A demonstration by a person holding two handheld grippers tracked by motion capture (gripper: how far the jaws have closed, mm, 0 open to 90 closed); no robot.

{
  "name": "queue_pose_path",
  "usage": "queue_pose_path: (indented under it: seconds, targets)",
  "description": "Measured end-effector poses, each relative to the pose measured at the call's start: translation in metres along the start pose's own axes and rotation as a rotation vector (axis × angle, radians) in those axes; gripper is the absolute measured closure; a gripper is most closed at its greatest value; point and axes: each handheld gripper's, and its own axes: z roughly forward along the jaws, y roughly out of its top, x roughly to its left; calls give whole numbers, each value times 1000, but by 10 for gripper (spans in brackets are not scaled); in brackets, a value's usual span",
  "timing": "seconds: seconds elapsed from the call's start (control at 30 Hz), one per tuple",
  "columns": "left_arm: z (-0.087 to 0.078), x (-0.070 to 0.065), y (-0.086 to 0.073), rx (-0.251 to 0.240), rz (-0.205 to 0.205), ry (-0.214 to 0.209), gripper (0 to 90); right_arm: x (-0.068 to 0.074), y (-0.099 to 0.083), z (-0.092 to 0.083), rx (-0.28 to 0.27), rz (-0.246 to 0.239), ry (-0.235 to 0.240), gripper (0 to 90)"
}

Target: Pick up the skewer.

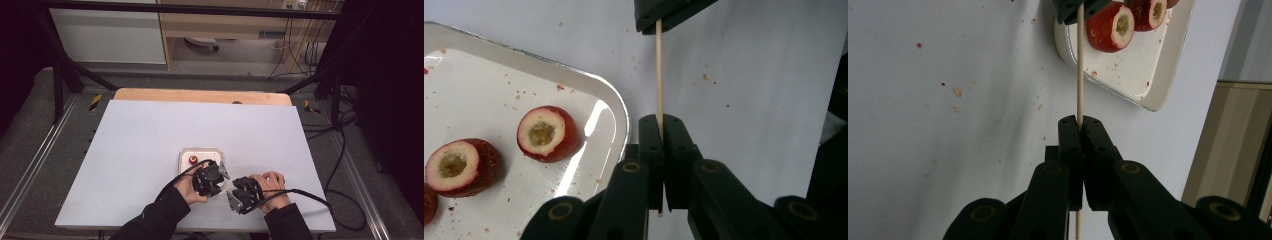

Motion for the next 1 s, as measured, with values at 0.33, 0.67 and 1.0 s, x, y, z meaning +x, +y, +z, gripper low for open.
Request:
queue_pose_path:
  seconds: [0.33, 0.67, 1.0]
  targets:
    - [-4, -1, -9, -21, -7, 40, 884, -3, -6, -2, -32, 147, 19, 693]
    - [-14, 7, -35, -41, -45, 61, 883, -8, -38, -5, -146, 570, 15, 400]
    - [-31, 10, -66, -136, -109, 94, 883, -4, -64, 0, -187, 942, 62, 258]
